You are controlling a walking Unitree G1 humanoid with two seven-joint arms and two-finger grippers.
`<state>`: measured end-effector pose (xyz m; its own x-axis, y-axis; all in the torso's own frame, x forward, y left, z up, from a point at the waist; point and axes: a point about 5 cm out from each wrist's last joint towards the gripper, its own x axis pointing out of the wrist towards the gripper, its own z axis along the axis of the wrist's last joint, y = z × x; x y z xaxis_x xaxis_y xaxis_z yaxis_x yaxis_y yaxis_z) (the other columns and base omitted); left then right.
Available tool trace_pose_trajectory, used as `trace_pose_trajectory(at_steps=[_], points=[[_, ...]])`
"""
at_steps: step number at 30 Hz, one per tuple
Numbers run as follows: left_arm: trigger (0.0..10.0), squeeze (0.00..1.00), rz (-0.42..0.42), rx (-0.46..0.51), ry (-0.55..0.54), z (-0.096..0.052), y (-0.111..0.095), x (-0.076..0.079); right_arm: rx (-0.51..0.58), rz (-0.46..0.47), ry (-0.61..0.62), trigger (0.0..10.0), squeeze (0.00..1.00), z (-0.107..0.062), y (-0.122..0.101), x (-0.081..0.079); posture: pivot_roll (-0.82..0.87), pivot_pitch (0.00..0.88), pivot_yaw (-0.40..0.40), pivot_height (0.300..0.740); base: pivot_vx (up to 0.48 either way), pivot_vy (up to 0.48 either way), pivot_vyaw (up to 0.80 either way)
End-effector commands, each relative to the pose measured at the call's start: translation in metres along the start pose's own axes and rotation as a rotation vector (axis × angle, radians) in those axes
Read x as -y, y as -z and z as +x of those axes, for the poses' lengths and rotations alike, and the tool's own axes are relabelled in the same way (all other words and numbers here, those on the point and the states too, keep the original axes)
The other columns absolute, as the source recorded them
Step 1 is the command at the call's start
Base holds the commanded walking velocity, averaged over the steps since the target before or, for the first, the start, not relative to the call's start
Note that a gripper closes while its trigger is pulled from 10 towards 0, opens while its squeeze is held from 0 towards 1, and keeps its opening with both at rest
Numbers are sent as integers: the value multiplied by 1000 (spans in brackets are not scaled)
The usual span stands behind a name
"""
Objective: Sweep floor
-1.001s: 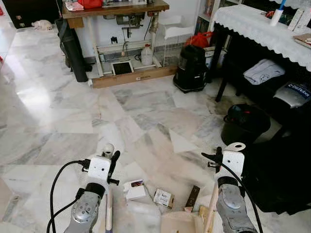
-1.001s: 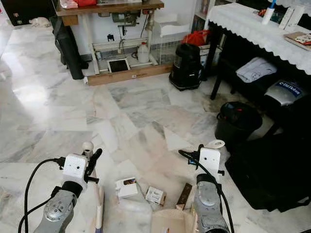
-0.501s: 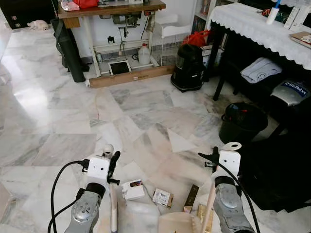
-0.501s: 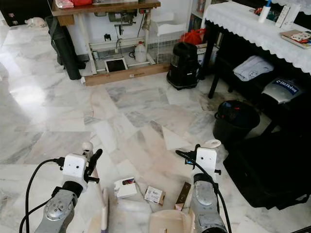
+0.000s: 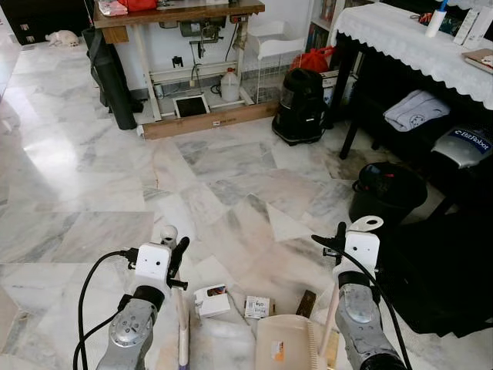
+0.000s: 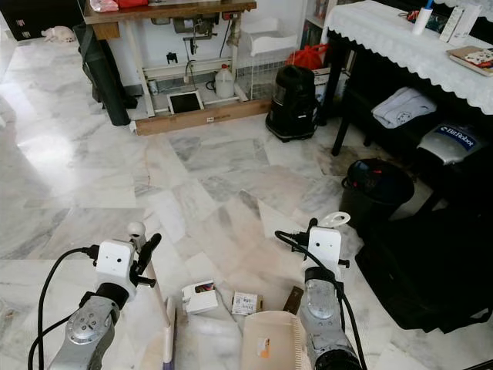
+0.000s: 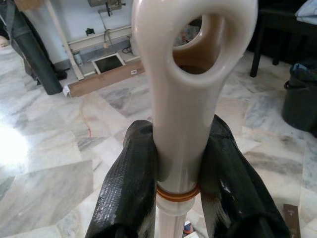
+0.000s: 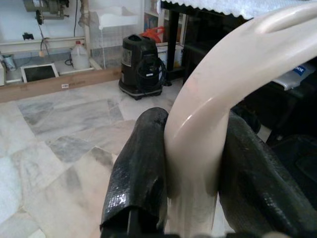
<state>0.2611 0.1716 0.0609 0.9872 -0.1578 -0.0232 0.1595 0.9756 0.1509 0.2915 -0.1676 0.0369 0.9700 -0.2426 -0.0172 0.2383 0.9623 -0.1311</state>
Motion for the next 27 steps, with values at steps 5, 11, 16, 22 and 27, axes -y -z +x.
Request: trace_pose_trajectory(at_steps=[5, 11, 16, 22, 27], points=[[10000, 0, 3, 19, 2, 4, -7, -5, -2, -9, -21, 10000, 0, 2, 0, -6, 150, 27, 29, 740, 0, 0, 0], [10000, 0, -15, 24, -11, 5, -9, -6, 17, -2, -23, 10000, 0, 5, -4, -7, 150, 28, 31, 740, 0, 0, 0], [10000, 0, -18, 28, -16, 4, -10, -7, 24, -1, -27, 10000, 0, 8, -6, -9, 159, 32, 27, 740, 0, 0, 0], [10000, 0, -12, 37, -28, 2, -12, -11, 42, -11, -39, 10000, 0, 14, -14, -14, 182, 46, 35, 740, 0, 0, 0], [10000, 0, -7, 44, -32, 1, -14, -14, 42, -27, -52, 10000, 0, 17, -15, -17, 186, 52, 46, 740, 0, 0, 0]])
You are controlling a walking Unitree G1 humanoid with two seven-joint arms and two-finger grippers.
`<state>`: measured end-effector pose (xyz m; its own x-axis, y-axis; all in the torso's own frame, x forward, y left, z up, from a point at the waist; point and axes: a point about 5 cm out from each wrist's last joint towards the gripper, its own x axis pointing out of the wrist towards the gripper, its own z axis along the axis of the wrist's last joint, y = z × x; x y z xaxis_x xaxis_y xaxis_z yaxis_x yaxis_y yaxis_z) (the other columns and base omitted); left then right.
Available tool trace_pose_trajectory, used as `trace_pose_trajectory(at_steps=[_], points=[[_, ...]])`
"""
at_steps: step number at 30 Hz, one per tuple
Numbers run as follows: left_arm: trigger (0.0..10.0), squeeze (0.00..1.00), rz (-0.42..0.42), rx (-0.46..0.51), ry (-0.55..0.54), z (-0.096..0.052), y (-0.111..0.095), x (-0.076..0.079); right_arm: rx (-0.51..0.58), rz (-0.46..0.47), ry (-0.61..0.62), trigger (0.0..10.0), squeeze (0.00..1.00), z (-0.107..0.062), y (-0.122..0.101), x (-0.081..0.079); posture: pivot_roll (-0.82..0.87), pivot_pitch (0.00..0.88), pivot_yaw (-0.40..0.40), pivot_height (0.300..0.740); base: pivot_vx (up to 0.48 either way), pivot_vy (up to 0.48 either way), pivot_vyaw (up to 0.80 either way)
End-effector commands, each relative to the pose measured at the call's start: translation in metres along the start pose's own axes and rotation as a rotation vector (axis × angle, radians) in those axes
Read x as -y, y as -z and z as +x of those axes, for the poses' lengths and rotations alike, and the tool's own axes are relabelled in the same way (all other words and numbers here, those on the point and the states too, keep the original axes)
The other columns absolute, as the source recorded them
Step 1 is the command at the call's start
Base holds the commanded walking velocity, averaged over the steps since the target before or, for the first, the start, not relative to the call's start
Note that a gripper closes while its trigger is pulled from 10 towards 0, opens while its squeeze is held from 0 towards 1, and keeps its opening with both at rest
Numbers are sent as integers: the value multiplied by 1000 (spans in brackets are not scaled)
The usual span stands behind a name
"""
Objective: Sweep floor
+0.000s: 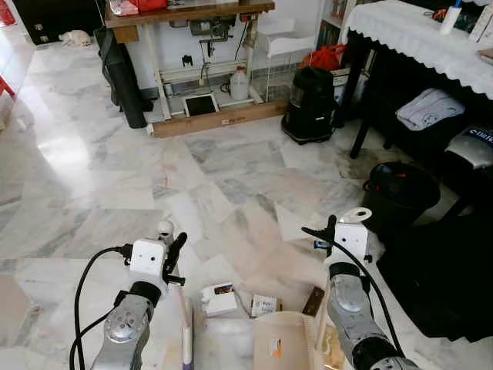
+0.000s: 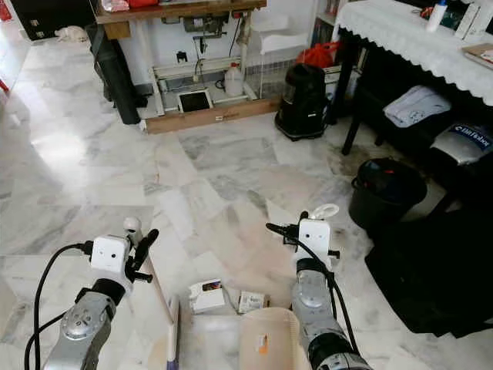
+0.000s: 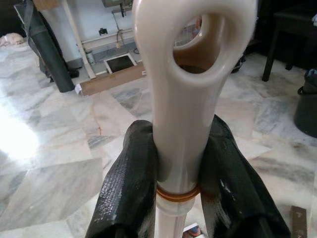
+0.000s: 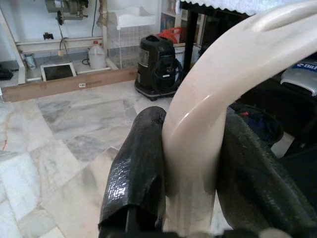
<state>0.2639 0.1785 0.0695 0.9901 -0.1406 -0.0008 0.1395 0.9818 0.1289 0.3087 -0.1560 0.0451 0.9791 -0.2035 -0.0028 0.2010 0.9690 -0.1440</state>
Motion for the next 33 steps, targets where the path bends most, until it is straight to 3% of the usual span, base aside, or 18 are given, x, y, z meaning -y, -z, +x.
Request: trace_pose_trajectory(at_steps=[1, 13, 19, 33], points=[[10000, 0, 17, 24, -11, 0, -7, -6, 20, -17, -16, 10000, 0, 3, -5, -3, 186, 52, 46, 740, 0, 0, 0], [10000, 0, -9, 24, -22, 1, -11, -15, 9, -80, -7, 10000, 0, -5, 6, 0, 204, 61, 63, 740, 0, 0, 0], [10000, 0, -43, 17, -24, 1, -12, -17, 1, -126, 41, 10000, 0, -5, 9, 9, 209, 60, 67, 740, 0, 0, 0], [10000, 0, -85, 17, -26, 1, -14, -20, -7, -120, 68, 10000, 0, -3, 10, 12, 219, 47, 74, 740, 0, 0, 0]])
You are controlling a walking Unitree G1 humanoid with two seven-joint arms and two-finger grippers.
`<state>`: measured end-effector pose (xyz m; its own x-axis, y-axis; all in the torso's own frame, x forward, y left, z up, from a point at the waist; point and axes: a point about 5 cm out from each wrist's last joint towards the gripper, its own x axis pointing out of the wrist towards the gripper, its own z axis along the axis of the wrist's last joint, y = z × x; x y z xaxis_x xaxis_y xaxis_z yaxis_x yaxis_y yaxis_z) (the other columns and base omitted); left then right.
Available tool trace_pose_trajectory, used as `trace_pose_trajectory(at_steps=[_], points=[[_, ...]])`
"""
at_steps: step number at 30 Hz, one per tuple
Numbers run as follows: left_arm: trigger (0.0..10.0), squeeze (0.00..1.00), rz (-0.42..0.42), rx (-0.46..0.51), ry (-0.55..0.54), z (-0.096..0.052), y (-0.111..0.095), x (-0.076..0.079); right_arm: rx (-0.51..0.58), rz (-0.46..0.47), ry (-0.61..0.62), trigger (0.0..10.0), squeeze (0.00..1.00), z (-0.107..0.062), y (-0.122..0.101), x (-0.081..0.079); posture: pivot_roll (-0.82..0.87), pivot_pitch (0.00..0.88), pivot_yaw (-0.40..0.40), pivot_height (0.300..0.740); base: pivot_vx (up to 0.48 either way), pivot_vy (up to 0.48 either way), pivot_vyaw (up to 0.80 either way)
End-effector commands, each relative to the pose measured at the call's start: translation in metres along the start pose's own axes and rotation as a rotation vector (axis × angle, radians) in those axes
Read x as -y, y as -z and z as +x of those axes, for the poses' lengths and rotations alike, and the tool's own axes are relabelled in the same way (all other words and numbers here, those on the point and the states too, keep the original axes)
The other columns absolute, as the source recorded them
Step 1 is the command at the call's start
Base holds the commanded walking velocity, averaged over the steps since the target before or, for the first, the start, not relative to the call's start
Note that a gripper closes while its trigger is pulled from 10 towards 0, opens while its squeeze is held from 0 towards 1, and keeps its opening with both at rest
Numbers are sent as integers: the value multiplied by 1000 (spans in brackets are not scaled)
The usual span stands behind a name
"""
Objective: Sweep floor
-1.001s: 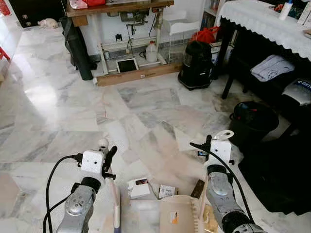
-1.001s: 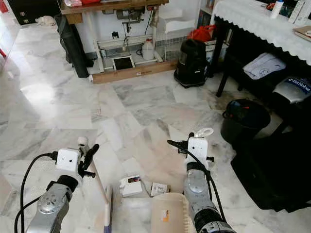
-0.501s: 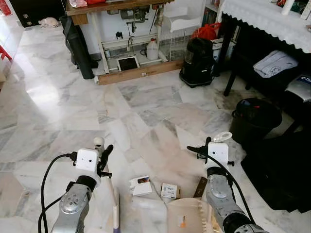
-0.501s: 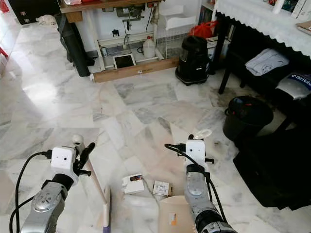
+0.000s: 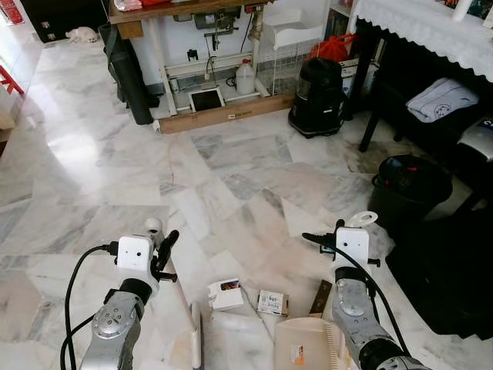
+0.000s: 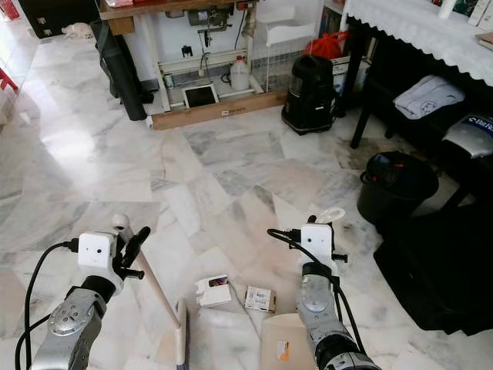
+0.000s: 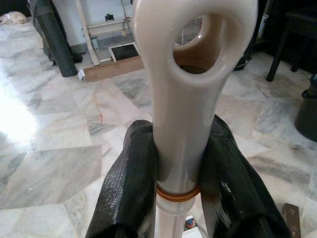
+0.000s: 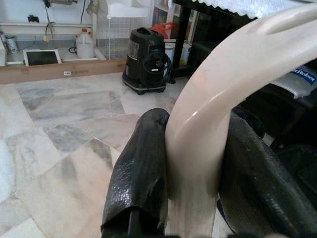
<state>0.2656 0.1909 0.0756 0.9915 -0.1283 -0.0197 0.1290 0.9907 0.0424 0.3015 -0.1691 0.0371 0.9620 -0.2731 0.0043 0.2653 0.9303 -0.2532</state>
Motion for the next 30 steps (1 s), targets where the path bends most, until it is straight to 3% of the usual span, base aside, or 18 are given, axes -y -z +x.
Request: trace_pose_trajectory(at_steps=[1, 30], points=[[10000, 0, 3, 39, -13, 1, -11, -6, 5, -8, -6, 10000, 0, 2, -2, -1, 220, 49, 74, 740, 0, 0, 0], [10000, 0, 3, 55, -8, 2, -15, -6, 32, 6, -26, 10000, 0, 6, -8, -2, 226, 58, 76, 740, 0, 0, 0]])
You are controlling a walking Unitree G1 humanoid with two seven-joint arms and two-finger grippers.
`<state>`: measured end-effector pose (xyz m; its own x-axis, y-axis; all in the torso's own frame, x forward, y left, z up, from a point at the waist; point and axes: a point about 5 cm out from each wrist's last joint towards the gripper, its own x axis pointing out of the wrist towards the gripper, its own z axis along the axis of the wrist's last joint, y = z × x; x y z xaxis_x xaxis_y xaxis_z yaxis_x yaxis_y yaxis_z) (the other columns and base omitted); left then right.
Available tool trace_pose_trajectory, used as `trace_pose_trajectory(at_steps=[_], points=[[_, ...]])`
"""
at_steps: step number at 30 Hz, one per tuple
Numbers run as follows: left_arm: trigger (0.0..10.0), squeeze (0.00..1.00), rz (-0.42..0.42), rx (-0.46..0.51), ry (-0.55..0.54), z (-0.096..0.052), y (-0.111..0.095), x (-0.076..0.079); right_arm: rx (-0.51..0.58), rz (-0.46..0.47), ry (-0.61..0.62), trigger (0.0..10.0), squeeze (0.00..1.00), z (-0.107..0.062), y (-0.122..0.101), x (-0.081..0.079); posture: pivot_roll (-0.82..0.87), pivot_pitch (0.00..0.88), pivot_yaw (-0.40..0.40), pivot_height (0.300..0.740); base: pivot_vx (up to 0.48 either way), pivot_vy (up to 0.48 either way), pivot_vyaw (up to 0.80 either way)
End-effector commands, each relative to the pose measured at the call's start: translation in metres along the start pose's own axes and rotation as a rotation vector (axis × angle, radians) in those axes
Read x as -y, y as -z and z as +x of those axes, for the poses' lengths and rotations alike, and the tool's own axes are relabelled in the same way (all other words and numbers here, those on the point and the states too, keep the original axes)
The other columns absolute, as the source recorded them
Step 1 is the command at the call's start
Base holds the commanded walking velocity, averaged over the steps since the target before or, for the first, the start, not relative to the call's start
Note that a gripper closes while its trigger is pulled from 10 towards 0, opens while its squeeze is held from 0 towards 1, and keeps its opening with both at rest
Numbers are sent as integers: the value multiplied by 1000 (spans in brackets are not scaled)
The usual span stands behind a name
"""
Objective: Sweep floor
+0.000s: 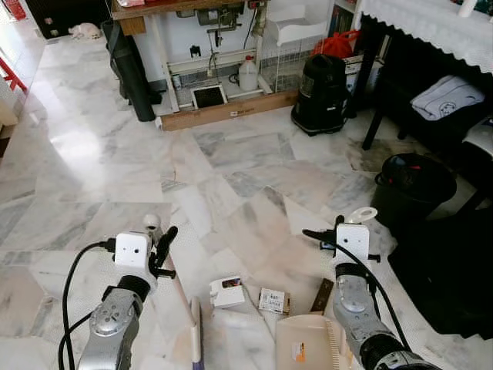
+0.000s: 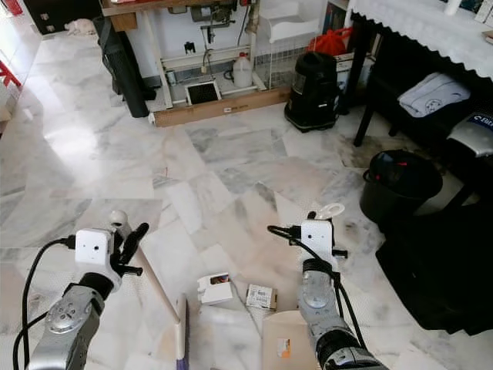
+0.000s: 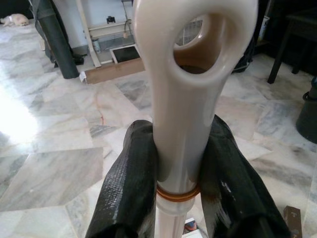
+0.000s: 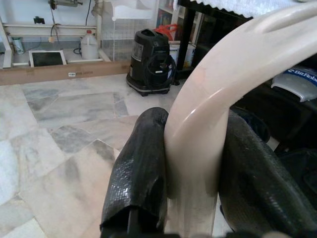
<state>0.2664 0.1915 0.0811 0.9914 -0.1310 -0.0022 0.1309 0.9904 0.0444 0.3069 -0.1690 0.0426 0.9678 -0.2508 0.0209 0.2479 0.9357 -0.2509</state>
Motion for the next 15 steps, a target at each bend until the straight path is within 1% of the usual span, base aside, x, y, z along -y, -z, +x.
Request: trace_pose_trajectory(at_steps=[1, 14, 15], points=[[10000, 0, 1, 37, -10, 1, -10, -6, 10, 3, -8, 10000, 0, 1, -3, -2, 226, 58, 76, 740, 0, 0, 0], [10000, 0, 2, 42, -10, 1, -11, -6, 12, 6, -10, 10000, 0, 2, -3, -3, 227, 58, 77, 740, 0, 0, 0], [10000, 0, -9, 62, -4, 4, -14, -1, 85, 53, -13, 10000, 0, 11, -20, -3, 217, 53, 68, 740, 0, 0, 0]])
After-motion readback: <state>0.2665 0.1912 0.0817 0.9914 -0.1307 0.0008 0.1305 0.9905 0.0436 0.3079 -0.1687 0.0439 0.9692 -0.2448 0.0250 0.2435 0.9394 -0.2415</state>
